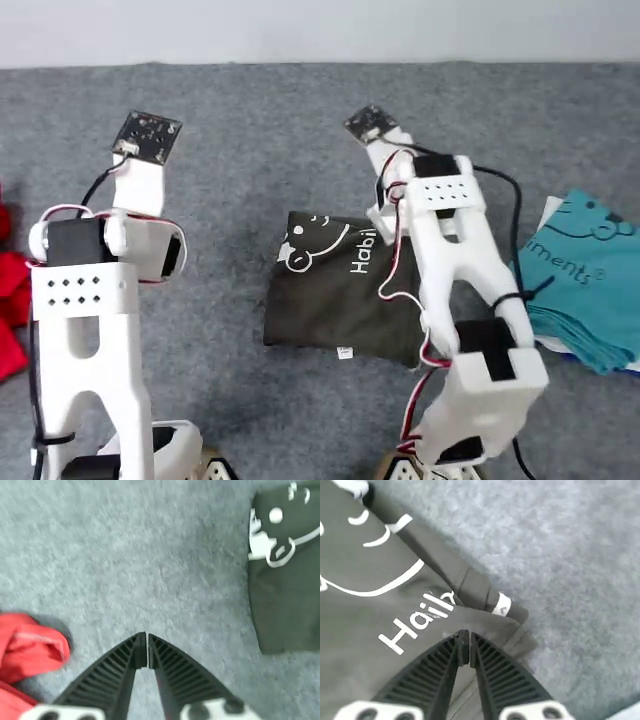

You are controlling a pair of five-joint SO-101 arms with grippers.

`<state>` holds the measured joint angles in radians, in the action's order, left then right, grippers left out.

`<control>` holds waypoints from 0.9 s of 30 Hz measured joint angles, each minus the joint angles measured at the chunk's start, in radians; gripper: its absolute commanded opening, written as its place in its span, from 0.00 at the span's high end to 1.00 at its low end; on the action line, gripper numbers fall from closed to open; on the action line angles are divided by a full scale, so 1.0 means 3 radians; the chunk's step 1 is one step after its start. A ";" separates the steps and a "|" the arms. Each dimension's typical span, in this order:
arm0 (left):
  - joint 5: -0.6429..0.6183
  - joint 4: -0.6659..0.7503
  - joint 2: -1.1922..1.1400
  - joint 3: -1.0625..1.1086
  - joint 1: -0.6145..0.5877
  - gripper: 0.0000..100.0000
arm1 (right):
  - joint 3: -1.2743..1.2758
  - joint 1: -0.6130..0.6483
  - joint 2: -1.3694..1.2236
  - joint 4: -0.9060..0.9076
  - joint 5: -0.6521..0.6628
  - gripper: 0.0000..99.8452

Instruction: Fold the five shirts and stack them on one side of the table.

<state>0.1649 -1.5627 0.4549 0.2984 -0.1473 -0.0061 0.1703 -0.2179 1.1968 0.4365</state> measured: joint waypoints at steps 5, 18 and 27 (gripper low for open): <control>0.0000 0.0143 -0.0123 0.0000 0.0000 0.99 | -0.0020 0.0184 0.0066 -0.0056 -0.0225 0.99; 0.0000 -0.0271 -0.0179 0.0000 0.0000 0.99 | -0.0302 0.0895 -0.1151 -0.1181 -0.0087 0.99; 0.0000 -0.0271 -0.0179 0.0000 0.0000 0.99 | -0.1227 0.1002 -0.1560 -0.0690 0.0102 0.99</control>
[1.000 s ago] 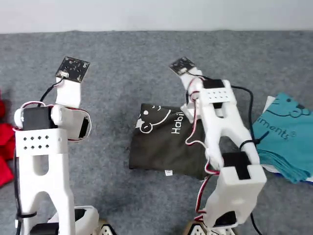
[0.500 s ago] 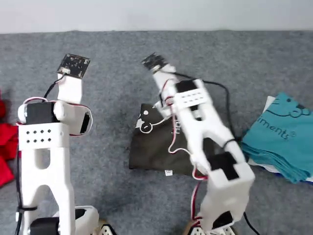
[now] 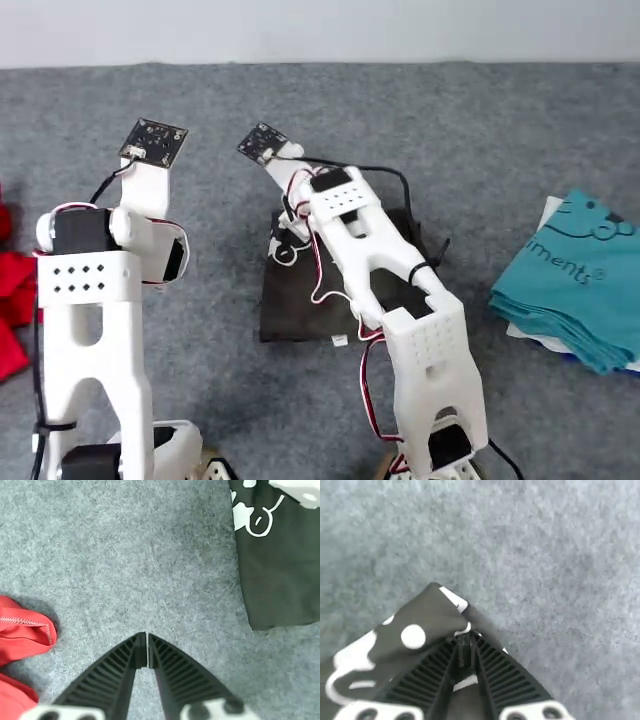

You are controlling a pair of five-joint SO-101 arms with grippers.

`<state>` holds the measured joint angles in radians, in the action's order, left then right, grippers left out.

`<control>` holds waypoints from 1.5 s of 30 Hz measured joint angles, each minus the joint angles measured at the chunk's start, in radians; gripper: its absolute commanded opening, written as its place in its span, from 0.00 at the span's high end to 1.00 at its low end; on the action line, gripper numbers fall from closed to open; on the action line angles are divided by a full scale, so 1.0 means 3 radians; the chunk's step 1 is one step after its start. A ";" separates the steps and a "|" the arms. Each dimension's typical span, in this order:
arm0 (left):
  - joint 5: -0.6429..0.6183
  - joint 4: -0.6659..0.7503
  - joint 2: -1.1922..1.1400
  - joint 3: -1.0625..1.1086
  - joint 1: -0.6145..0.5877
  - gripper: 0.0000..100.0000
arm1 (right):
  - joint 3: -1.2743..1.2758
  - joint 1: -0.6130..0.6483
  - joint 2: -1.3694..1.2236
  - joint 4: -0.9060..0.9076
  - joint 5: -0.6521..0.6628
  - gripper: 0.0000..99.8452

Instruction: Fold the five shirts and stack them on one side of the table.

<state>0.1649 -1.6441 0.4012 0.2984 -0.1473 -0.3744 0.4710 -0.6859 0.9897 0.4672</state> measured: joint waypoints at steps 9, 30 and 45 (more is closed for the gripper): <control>0.0000 0.0000 0.0000 0.0000 0.0000 0.99 | -0.0230 -0.0082 0.0404 0.1406 -0.0256 0.99; 0.0000 0.0000 0.0000 0.0000 0.0000 0.99 | 0.0056 -0.0435 0.1447 0.2542 -0.2680 0.62; 0.0000 0.0000 0.0000 0.0000 0.0000 0.99 | 0.1897 -0.0644 0.1468 0.0829 -0.3018 0.61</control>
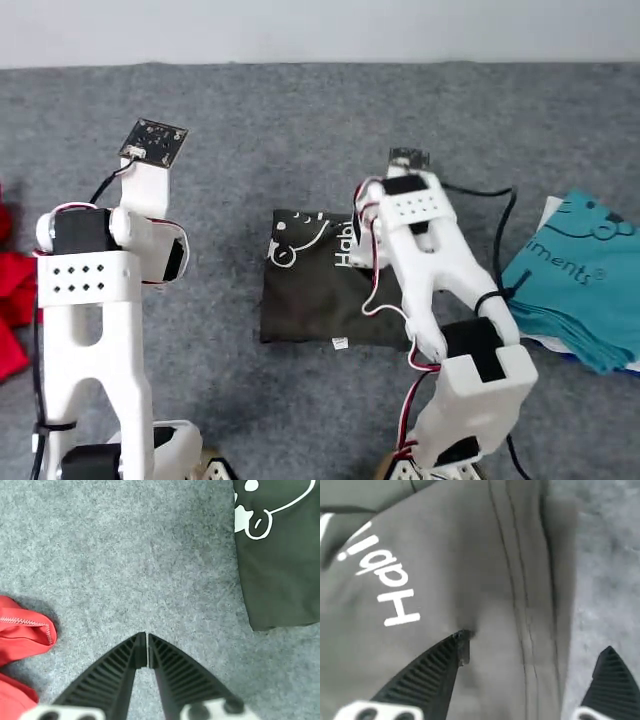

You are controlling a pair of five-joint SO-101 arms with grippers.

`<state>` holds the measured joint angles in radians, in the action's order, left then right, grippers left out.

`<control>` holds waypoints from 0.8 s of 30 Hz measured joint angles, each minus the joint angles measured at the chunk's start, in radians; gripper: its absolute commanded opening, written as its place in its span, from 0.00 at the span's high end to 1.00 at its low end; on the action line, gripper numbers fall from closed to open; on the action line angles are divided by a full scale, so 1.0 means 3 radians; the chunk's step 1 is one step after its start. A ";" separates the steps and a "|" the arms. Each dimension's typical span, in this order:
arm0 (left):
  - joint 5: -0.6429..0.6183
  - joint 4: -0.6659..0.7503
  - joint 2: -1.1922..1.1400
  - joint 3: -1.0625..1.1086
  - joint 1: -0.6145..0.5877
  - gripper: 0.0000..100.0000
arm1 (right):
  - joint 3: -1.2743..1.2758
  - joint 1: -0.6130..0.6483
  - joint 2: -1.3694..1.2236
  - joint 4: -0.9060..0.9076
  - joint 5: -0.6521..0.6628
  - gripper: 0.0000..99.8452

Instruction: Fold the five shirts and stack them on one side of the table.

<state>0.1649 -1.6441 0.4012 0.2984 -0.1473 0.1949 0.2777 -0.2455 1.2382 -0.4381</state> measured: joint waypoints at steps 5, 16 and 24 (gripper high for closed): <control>0.0000 0.0000 0.0000 0.0000 0.0000 0.99 | 0.0322 0.0041 0.0015 -0.0430 0.0000 0.71; 0.0000 0.0000 0.0000 0.0000 0.0000 0.99 | 0.0358 0.0066 0.0056 -0.0486 0.0000 0.99; 0.0000 0.0000 0.0000 0.0000 0.0000 0.99 | 0.0358 0.0066 0.0102 -0.0486 0.0568 0.99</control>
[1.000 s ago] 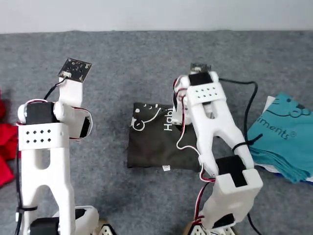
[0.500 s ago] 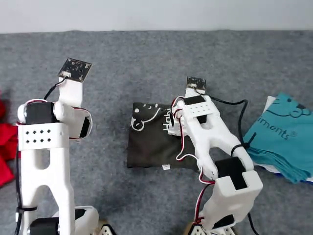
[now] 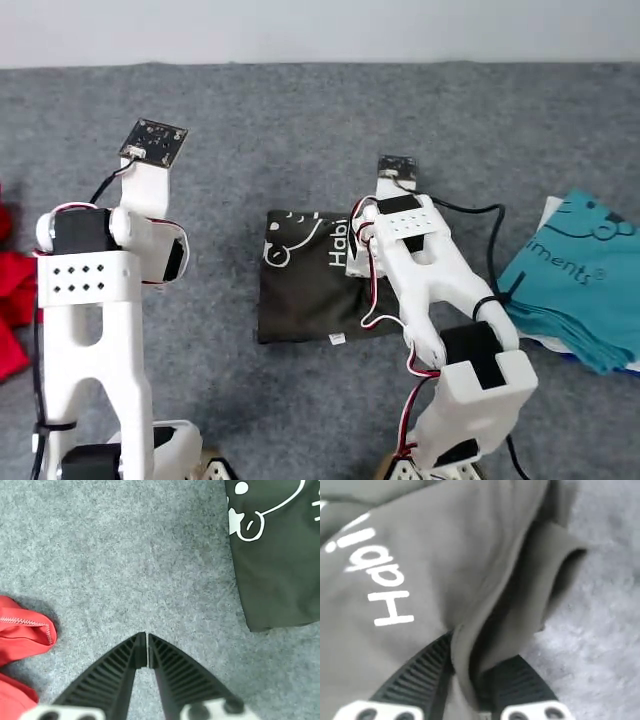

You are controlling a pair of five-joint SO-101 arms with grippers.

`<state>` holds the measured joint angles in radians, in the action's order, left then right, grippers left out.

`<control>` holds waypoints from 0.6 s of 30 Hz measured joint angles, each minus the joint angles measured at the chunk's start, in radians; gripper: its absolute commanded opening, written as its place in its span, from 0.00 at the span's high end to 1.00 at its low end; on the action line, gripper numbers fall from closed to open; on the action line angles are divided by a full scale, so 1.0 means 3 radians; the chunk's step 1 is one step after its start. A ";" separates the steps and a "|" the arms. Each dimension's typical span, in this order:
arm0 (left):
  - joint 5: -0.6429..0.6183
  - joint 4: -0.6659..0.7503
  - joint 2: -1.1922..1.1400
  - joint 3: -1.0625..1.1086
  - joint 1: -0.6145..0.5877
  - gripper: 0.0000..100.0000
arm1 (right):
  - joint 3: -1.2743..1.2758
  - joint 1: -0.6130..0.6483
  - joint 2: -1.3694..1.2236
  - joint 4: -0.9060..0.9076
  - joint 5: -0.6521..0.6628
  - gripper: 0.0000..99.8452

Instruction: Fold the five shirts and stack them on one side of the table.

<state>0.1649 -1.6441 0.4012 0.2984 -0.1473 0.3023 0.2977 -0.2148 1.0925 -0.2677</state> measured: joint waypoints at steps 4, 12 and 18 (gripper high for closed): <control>0.0000 0.0000 0.0000 0.0000 0.0000 0.99 | 0.0000 -0.0133 0.0133 0.0000 0.0987 0.99; 0.0000 0.0000 0.0000 0.0000 0.0000 0.99 | -0.0338 -0.0450 0.0261 0.0000 0.3314 0.99; 0.0000 0.0000 0.0000 0.0000 0.0000 0.99 | -0.0404 -0.0435 0.0261 -0.0194 0.4393 0.99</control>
<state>0.1649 -1.6441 0.4012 0.2984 -0.1473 0.1811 0.1672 -0.1366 1.0342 1.0503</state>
